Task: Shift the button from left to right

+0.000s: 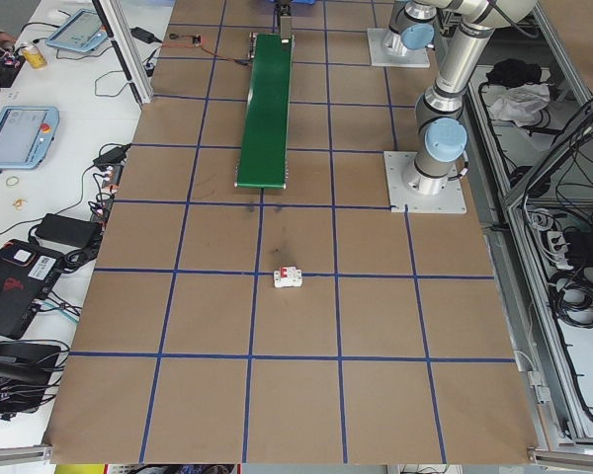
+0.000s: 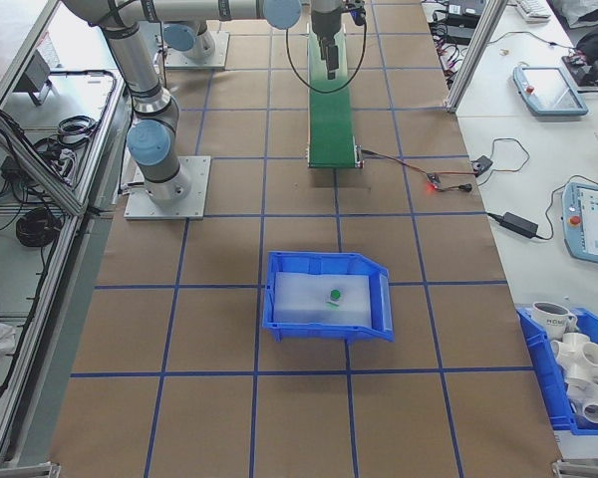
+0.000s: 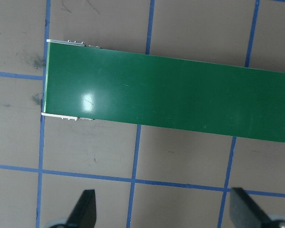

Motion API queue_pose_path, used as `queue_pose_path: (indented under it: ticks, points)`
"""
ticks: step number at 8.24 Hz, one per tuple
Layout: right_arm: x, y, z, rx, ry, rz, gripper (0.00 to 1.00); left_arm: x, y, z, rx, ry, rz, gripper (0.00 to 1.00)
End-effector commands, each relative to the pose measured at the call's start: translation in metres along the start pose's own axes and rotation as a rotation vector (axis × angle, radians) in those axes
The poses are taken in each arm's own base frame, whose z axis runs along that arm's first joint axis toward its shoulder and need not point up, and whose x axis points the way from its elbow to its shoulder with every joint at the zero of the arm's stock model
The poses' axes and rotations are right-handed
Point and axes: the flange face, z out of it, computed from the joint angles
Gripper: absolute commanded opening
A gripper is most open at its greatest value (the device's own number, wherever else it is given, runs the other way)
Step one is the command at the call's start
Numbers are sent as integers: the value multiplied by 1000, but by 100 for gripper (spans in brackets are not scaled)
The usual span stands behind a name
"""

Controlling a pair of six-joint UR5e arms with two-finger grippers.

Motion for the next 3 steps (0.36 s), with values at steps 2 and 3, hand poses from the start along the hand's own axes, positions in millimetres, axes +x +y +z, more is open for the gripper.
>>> queue_pose_path:
  ticks: [2, 3]
  points:
    - [-5, -9, 2, 1, 31, 17, 100, 0, 1, -1, 3, 0, 1, 100]
    - [-5, -10, 2, 6, 32, 17, 100, 0, 1, -2, 4, -1, 1, 100]
